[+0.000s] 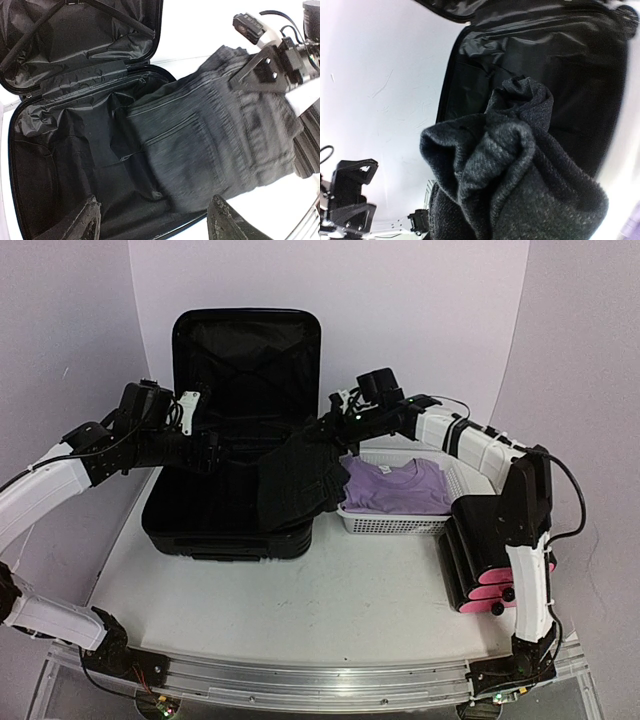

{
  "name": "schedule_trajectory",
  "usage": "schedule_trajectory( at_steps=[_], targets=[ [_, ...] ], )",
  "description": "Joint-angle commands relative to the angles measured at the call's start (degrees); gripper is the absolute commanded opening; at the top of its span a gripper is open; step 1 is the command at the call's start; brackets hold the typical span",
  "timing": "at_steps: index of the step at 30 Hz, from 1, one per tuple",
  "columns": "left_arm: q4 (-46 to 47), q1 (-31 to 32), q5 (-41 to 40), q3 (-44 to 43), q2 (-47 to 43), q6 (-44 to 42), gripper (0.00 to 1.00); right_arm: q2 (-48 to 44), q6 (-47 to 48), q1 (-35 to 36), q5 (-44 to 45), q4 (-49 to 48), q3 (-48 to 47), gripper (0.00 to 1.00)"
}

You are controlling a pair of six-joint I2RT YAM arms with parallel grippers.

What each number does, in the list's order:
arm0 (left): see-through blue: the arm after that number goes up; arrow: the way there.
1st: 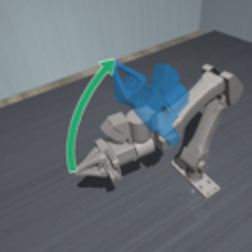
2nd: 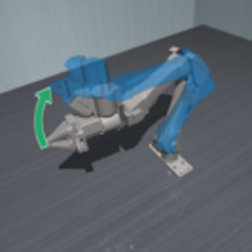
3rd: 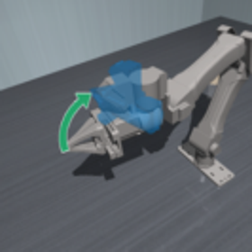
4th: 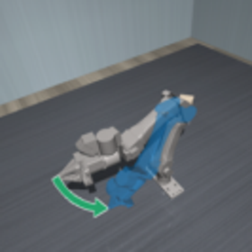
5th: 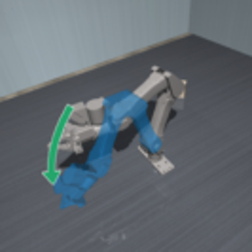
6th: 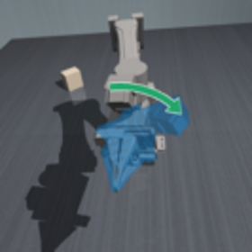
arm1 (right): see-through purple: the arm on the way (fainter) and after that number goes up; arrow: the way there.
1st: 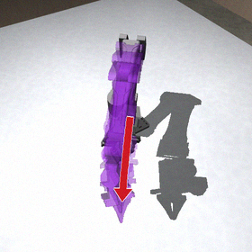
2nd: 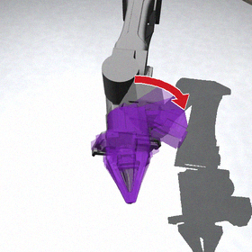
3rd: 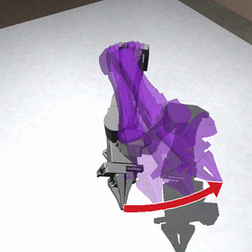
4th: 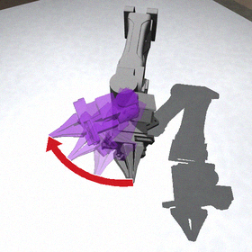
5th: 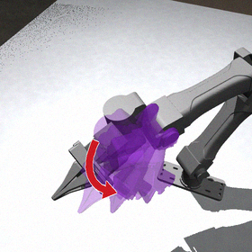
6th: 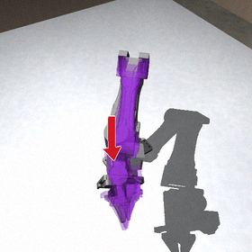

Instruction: Open, take out, and arrange the luggage

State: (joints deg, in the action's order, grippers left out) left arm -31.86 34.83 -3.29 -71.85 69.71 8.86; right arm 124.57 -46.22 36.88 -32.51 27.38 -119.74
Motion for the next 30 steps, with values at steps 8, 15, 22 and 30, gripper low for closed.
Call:
schedule_trajectory(
  at_steps=[8,15,22,30],
  targets=[
    [3.4,0.1,0.3,-0.3,-0.3,1.0,0.73,-8.3,0.1,-13.9,-14.6,-1.4,3.1,0.0],
    [3.6,0.1,2.1,-0.8,0.3,1.4,0.73,-3.1,1.6,-20.0,-20.8,4.5,-1.6,0.0],
    [3.5,0.1,2.8,0.1,-0.3,1.9,0.73,0.2,6.2,-25.4,-24.5,9.7,-1.7,0.0],
    [3.5,0.1,3.1,-0.8,0.6,1.7,0.74,2.6,12.4,-30.8,-24.4,12.1,1.2,0.0]
  ],
)
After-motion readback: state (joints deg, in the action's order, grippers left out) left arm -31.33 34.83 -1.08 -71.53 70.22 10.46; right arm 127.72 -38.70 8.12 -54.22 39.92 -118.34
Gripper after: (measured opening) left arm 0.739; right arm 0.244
